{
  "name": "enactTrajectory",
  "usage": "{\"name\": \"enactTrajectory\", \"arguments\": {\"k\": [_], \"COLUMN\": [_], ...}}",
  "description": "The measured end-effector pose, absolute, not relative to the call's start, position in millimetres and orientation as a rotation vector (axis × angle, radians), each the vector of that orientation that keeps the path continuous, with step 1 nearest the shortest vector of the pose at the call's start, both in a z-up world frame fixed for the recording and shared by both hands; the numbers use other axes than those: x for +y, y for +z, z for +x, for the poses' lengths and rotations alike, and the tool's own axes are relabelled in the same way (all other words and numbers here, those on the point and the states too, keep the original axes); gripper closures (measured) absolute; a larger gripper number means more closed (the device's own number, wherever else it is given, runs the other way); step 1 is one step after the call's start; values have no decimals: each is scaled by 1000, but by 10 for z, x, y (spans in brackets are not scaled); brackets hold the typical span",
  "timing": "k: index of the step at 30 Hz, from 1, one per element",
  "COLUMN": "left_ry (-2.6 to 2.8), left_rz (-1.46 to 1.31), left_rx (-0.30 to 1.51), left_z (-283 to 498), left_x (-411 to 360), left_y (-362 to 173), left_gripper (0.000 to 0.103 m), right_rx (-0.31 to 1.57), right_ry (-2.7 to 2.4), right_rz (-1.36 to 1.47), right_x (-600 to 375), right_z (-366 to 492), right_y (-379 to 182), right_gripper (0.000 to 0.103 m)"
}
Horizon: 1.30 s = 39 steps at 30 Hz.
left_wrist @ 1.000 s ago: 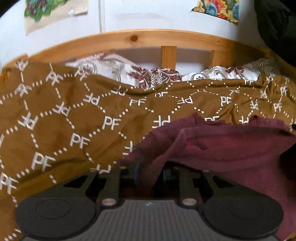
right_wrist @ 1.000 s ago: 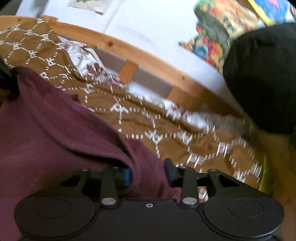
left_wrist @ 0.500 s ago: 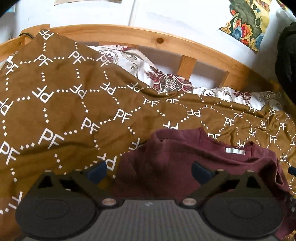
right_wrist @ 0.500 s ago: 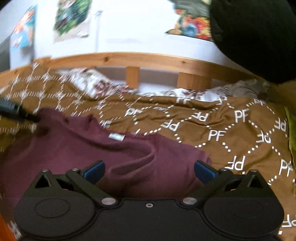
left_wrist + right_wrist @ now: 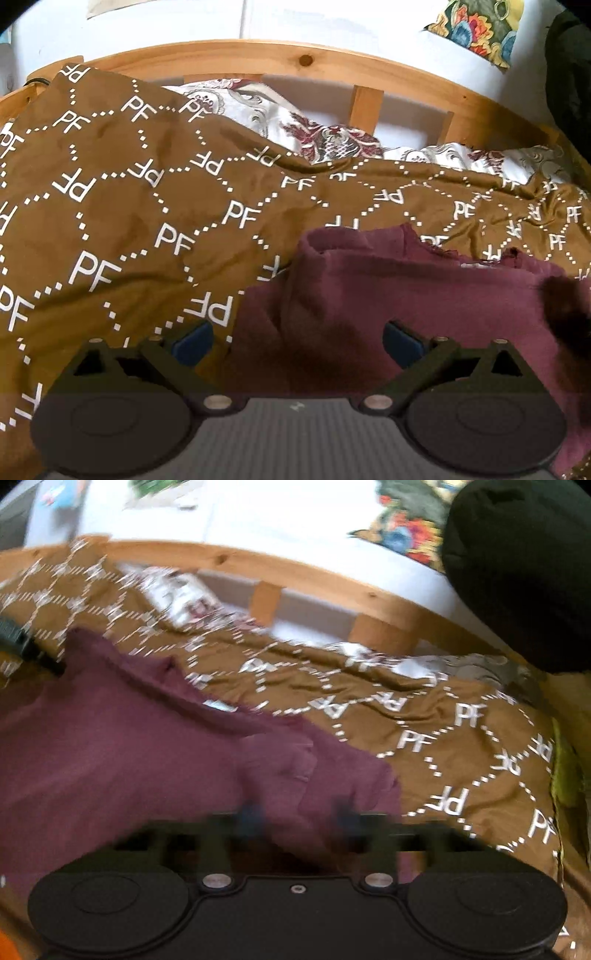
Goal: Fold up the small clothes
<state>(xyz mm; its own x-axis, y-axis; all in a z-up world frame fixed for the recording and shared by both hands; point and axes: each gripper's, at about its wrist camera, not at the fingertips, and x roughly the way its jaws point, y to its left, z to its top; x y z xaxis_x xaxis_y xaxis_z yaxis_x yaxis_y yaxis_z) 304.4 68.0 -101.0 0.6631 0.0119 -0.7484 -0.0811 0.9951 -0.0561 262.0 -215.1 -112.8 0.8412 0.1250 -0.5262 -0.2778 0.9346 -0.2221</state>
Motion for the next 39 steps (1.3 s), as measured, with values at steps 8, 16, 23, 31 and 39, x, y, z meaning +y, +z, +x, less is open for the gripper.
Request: {"name": "enactTrajectory", "arguments": {"k": [8,16,23,31,39], "left_ry": [173,197,137,219,209], "left_rz": [-36,-103,-140,-80,-166], "left_rx": [907,923,850,915,906], "left_z": [3134,3146,3113,3234,3178], "left_x": [740,857,854,884,978], "left_y": [-1132,-1121,-1071,-1234,-1174], "left_gripper": [6,7,6,6,5], "right_rx": [547,556,545,597,592], "right_ry": [51,31,18,-105,-127], "right_rz": [-96,-145,-133,-232,-180], "right_x": [-2595,-2543,-2542,-2564,-2680], "right_z": [2858,2866,2848,2910,2874], "right_y": [-1097,-1179,-1135,-1239,-1226], "right_gripper": [97,71,23,1,1]}}
